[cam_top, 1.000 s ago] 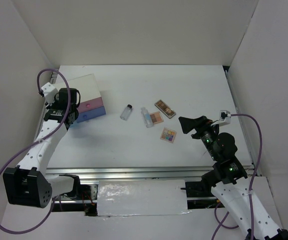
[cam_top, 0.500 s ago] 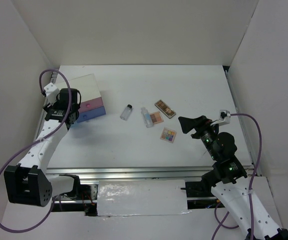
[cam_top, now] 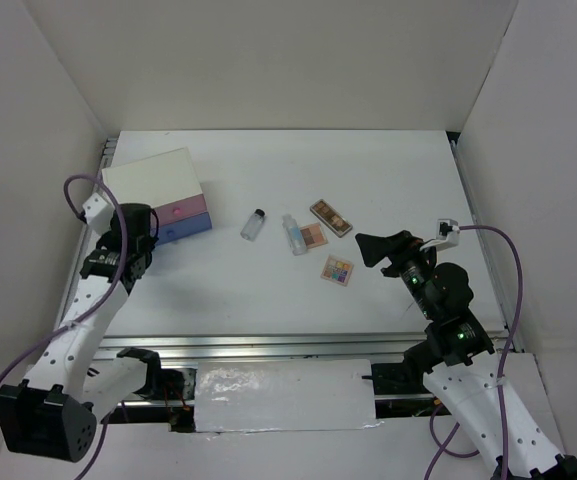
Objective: Organize the makeup
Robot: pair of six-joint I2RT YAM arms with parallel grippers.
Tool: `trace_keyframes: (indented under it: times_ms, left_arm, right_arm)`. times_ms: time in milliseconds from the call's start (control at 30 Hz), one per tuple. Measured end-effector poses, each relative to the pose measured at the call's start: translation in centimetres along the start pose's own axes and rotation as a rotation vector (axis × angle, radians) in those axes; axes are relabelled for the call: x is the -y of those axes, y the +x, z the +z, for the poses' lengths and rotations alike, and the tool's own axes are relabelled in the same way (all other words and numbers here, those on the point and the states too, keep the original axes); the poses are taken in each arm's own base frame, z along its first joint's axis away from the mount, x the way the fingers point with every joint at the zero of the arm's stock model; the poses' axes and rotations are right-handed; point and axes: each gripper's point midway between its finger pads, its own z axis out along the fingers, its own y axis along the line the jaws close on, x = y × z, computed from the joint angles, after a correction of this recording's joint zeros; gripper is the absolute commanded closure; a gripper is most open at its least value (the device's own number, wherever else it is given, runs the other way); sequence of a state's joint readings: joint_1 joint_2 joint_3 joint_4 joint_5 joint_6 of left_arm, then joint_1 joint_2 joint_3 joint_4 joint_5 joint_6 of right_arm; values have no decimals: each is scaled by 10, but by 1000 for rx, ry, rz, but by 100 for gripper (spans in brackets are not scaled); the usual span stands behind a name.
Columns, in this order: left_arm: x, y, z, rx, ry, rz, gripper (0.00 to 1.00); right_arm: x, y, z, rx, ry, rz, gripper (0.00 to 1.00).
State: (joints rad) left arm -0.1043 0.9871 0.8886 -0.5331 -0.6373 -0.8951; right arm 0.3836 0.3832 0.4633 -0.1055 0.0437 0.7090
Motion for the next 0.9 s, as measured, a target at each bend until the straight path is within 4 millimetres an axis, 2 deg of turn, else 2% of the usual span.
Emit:
trace_keyframes:
  times_ms: [167,233,333,500,767,900]
  left_arm:
    - [-22,65,-4,-142,6,14,100]
    - [-32,80,-3,-169,-13,17,100]
    - [-39,88,4,-182,-68,16,98]
    - [-42,87,24,-170,-188,45,98]
    - [-45,46,60,-75,-321,5,94]
    - [-40,38,72,-54,-333,21,90]
  right_arm:
    - [0,0,0,-1,-2,0,0]
    - [0,0,0,-1,-2,0,0]
    - [-1,0,0,-1,-3,0,0]
    - [-1,0,0,-2,-7,0,0]
    - [-2,0,0,0,-11,0,0]
    - [-3,2,2,-10,-13,0,0]
